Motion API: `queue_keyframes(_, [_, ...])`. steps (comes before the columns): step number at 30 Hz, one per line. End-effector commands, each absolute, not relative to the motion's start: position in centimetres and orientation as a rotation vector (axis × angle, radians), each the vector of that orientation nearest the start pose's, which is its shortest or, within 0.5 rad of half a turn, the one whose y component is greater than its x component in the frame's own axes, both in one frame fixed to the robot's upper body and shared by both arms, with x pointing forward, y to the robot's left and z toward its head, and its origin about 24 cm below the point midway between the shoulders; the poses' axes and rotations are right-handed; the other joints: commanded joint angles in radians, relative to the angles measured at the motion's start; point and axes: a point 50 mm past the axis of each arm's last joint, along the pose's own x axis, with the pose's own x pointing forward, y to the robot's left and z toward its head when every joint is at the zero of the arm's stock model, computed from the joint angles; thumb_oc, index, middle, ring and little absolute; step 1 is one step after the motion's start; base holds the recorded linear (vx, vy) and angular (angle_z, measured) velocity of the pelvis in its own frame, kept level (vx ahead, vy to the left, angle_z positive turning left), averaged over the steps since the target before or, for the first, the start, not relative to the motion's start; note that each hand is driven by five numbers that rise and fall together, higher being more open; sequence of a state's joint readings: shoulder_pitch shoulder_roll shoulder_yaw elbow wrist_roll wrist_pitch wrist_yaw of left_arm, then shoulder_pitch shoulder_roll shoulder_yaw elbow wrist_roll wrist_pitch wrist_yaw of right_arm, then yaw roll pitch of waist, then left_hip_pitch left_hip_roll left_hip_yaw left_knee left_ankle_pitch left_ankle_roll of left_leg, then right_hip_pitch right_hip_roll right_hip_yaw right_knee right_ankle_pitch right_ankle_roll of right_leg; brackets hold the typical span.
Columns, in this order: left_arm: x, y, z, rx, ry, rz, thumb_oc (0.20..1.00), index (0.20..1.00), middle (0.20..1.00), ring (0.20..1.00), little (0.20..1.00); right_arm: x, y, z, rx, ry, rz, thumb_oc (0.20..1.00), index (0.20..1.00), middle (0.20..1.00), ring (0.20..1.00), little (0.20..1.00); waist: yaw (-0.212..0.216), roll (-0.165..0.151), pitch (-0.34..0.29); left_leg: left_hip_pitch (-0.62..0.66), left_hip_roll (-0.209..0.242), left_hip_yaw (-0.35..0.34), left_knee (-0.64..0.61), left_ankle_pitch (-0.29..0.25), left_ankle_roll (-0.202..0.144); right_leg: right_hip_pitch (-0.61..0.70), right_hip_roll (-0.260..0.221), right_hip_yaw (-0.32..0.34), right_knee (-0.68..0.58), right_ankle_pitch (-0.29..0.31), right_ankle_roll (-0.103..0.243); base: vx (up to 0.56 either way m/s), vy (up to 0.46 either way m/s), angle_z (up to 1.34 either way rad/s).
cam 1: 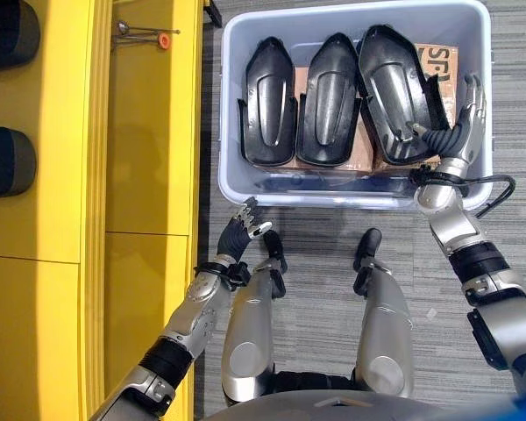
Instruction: Move parts from the plastic box to the shelf.
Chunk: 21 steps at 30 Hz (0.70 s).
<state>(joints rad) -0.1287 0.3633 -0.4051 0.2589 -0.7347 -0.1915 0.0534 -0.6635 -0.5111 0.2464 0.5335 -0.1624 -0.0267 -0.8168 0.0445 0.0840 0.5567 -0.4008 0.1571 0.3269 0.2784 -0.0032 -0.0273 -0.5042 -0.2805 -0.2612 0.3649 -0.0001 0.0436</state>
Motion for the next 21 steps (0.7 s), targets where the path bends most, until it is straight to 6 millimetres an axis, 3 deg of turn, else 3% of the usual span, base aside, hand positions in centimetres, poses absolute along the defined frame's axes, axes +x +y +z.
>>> queue_keyframes(1, [25.4, 14.2, 1.8, -0.344, 0.090, -0.190, 1.000, 1.000, 1.000, 1.000, 1.000, 35.3, -22.9, 17.2, -0.639, -0.489, -0.681, 1.000, 1.000, 1.000, 1.000, 1.000, 0.007, 0.009, -0.037, 0.010, 0.007, -0.017, 0.059, -0.100, 0.010, 0.026, 0.009, -0.022, 0.011, -0.049, 0.034, -0.01, -0.039, -0.01])
queue_keyframes(5, [25.5, 14.4, 1.9, -0.339, 0.093, -0.198, 1.000, 1.000, 1.000, 1.000, 1.000, 35.6, -23.8, 17.9, -0.706, -0.481, -0.697, 1.000, 1.000, 1.000, 1.000, 1.000, 0.014, 0.006, -0.037, 0.007, 0.012, -0.021, 0.066, -0.100, 0.008, 0.028, 0.005, -0.029, 0.018, -0.052, 0.035, 0.00, -0.026, 0.00])
queue_keyframes(8, [25.6, 14.6, 1.8, -0.331, 0.106, -0.203, 1.000, 1.000, 1.000, 1.000, 1.000, 36.4, -24.9, 19.0, -0.875, -0.451, -0.680, 1.000, 1.000, 1.000, 1.000, 1.000, 0.030, 0.006, -0.037, -0.003, 0.017, -0.029, 0.082, -0.100, 0.008, 0.026, -0.003, -0.044, 0.033, -0.055, 0.034, 0.02, -0.024, 0.01])
queue_keyframes(11, [25.4, 15.0, 1.7, -0.316, 0.120, -0.208, 1.000, 1.000, 1.000, 1.000, 1.000, 36.9, -26.9, 19.1, -0.791, -0.328, -0.694, 1.000, 1.000, 1.000, 1.000, 1.000, 0.041, 0.008, -0.037, -0.010, 0.017, -0.036, 0.089, -0.101, 0.007, 0.025, -0.007, -0.054, 0.037, -0.056, 0.035, 0.00, -0.005, 0.02])
queue_keyframes(15, [25.3, 15.4, 1.5, -0.309, 0.131, -0.221, 1.000, 1.000, 1.000, 1.000, 1.000, 37.3, -28.6, 16.6, -0.757, -0.108, -0.691, 1.000, 1.000, 1.000, 1.000, 1.000, 0.053, 0.011, -0.037, -0.031, 0.022, -0.038, 0.098, -0.100, 0.007, 0.007, -0.012, -0.061, 0.048, -0.057, 0.030, 0.00, -0.006, 0.04])
queue_keyframes(21, [25.6, 15.0, 2.1, -0.311, 0.128, -0.241, 1.000, 1.000, 1.000, 1.000, 1.000, 37.3, -30.9, 16.6, -0.653, 0.019, -0.740, 1.000, 1.000, 1.000, 1.000, 1.000, 0.069, 0.018, -0.037, -0.069, 0.026, -0.050, 0.132, -0.113, 0.015, -0.020, -0.026, -0.072, 0.077, -0.063, 0.027, 0.00, 0.002, 0.06])
